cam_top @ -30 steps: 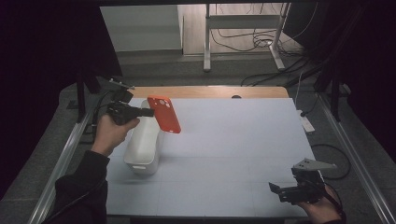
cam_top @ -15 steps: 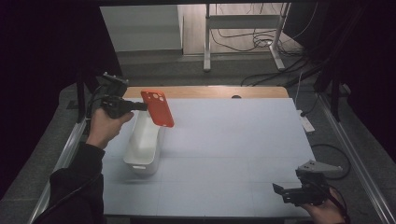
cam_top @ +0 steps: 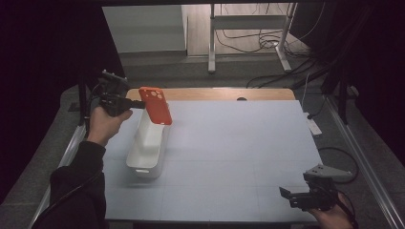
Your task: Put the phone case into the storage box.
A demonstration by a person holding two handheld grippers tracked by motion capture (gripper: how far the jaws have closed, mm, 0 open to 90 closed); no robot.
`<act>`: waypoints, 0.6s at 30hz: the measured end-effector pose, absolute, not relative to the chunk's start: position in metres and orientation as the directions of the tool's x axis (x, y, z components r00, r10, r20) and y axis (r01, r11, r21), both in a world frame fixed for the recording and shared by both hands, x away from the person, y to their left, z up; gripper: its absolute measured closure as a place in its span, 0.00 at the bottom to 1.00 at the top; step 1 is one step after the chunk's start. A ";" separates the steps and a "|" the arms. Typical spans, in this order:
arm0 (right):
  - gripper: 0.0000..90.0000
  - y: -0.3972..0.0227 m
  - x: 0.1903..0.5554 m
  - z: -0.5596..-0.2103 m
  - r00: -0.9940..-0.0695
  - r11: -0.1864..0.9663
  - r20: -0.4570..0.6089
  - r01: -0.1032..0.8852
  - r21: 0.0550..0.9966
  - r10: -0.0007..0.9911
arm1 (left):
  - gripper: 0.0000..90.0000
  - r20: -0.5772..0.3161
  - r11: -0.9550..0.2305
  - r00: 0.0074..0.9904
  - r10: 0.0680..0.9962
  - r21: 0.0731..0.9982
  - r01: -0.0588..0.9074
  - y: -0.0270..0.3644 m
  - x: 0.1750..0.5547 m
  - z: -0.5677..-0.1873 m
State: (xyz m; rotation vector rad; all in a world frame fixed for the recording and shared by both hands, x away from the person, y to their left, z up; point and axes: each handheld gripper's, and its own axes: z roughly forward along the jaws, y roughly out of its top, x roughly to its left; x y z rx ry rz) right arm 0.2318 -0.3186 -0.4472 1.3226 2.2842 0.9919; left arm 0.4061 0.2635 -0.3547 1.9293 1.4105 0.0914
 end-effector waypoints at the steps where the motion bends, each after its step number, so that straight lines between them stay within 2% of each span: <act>1: 0.00 -0.319 0.232 -0.447 -0.520 0.331 0.065 0.629 0.704 0.852 | 0.99 -0.347 -0.127 0.390 0.853 0.588 0.799 0.264 0.408 -0.355; 18: 0.00 -0.319 0.231 -0.447 -0.523 0.331 0.066 0.627 0.705 0.850 | 0.99 -0.296 -0.110 0.338 0.893 0.587 0.802 0.268 0.428 -0.354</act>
